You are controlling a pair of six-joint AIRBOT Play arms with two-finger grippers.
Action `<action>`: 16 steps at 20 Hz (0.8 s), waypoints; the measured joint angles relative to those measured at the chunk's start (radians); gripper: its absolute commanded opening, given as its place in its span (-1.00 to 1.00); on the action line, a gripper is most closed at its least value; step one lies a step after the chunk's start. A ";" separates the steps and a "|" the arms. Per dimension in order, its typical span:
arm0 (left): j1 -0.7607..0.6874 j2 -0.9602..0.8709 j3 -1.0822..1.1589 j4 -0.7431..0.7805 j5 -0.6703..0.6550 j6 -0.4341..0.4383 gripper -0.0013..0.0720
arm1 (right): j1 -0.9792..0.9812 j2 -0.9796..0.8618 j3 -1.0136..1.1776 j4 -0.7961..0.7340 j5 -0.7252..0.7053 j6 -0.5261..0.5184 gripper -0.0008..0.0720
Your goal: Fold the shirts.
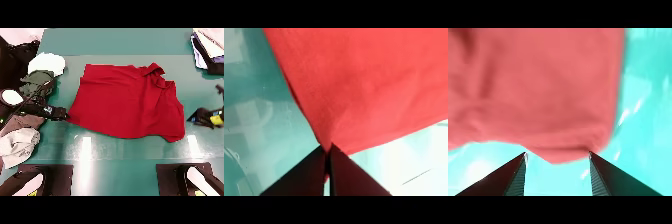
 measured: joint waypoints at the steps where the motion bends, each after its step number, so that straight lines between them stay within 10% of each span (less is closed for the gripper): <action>1: 0.000 0.003 0.002 0.001 -0.002 0.000 -0.90 | -0.025 0.006 -0.049 -0.007 -0.007 0.000 0.25; 9: 0.000 0.010 0.005 0.002 -0.002 -0.003 -0.90 | -0.085 0.015 -0.253 0.024 -0.151 0.002 0.24; 16: 0.000 0.011 0.005 0.002 0.000 -0.004 -0.90 | -0.090 -0.068 -0.275 0.080 -0.195 -0.021 -0.93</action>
